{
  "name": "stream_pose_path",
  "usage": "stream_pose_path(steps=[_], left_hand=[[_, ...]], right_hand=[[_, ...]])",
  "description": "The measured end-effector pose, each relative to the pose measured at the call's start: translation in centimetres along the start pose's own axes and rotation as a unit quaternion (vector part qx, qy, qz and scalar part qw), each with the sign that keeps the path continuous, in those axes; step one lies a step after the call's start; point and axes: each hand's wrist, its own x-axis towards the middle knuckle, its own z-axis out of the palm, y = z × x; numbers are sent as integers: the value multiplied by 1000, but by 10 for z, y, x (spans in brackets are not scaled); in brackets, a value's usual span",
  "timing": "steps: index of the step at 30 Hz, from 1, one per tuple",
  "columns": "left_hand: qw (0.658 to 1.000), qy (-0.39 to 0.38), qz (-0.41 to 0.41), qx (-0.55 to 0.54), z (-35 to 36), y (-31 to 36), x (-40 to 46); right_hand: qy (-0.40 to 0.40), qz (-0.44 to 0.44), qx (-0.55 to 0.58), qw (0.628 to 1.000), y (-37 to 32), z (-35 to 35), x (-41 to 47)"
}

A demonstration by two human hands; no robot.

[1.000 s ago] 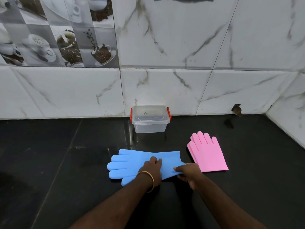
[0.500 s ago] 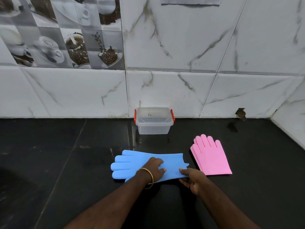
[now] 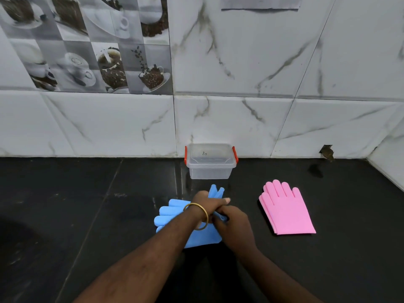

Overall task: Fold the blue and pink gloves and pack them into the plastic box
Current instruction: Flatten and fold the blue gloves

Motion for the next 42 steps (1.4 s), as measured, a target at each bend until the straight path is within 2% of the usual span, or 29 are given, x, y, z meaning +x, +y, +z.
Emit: stream_pose_path(steps=[3, 6, 8, 10, 12, 15, 19, 21, 23, 26, 28, 32, 34, 36, 38, 40, 41, 42], left_hand=[[997, 50, 27, 58, -23, -11, 6], [998, 55, 21, 33, -46, -28, 8], [999, 43, 11, -31, -58, -43, 8], [996, 38, -4, -78, -65, -56, 8], [995, 40, -15, -95, -69, -68, 11], [996, 67, -9, -53, -70, -82, 20], [991, 126, -9, 51, -68, -91, 28], [984, 136, -24, 111, -65, -95, 27], [973, 141, -34, 179, -63, -101, 26], [973, 144, -35, 175, -62, -105, 27], [980, 127, -39, 150, -64, -105, 27], [988, 124, -40, 86, -68, -100, 23], [990, 132, -32, 48, -68, -96, 19], [992, 125, -17, -7, -67, -88, 15], [987, 159, 17, -34, -68, -74, 5], [968, 246, 39, 23, -70, -56, -5], [961, 270, 32, 46, -73, -46, -11], [963, 264, 24, 46, -76, -35, -17]], right_hand=[[-69, 6, -29, 997, -9, 12, -2], [-152, 30, 1, 988, -10, 19, -9], [-128, 74, 53, 988, -9, 23, -13], [-50, 136, 88, 985, -3, 29, -15], [-1, 205, 64, 977, 7, 33, -12], [-48, 306, 28, 951, 20, 38, -4], [-97, 375, 31, 922, 18, 46, 10], [-121, 404, 81, 903, 13, 47, 18], [-141, 455, 154, 865, 8, 45, 25], [-162, 512, 234, 811, -1, 38, 33], [-172, 521, 244, 800, -4, 35, 37], [-154, 504, 260, 809, -6, 37, 36], [-118, 470, 249, 838, -7, 39, 35], [-92, 409, 214, 882, -11, 37, 39], [-83, 328, 155, 928, -18, 28, 47], [-71, 233, 85, 966, -28, 15, 57], [-63, 182, 52, 980, -34, 7, 62], [-54, 132, 20, 990, -41, -1, 65]])
